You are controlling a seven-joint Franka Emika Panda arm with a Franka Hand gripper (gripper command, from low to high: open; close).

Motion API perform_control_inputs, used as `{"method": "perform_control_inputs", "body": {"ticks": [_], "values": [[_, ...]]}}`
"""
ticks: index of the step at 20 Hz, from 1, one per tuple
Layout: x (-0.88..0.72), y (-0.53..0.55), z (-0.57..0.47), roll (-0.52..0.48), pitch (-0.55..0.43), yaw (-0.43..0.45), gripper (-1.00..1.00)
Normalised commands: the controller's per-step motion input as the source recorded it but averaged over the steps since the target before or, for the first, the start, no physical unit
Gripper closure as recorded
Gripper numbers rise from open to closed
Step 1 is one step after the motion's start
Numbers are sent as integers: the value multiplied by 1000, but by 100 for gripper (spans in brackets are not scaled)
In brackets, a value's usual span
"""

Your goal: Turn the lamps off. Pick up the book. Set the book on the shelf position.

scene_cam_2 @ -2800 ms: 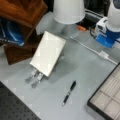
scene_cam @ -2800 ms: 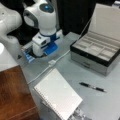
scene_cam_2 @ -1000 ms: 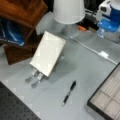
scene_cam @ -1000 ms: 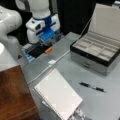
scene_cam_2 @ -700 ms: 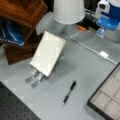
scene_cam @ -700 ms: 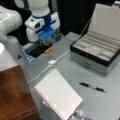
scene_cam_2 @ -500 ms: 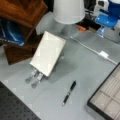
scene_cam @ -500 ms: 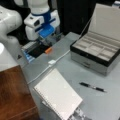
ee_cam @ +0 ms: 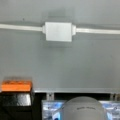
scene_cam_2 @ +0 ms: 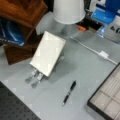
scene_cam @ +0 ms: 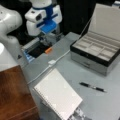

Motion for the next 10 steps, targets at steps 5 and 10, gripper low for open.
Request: {"method": "perform_control_inputs", "body": {"ticks": [5, 10], "values": [[777, -184, 519, -108, 546, 166, -100], [688, -275, 507, -134, 502, 236, -100]]}}
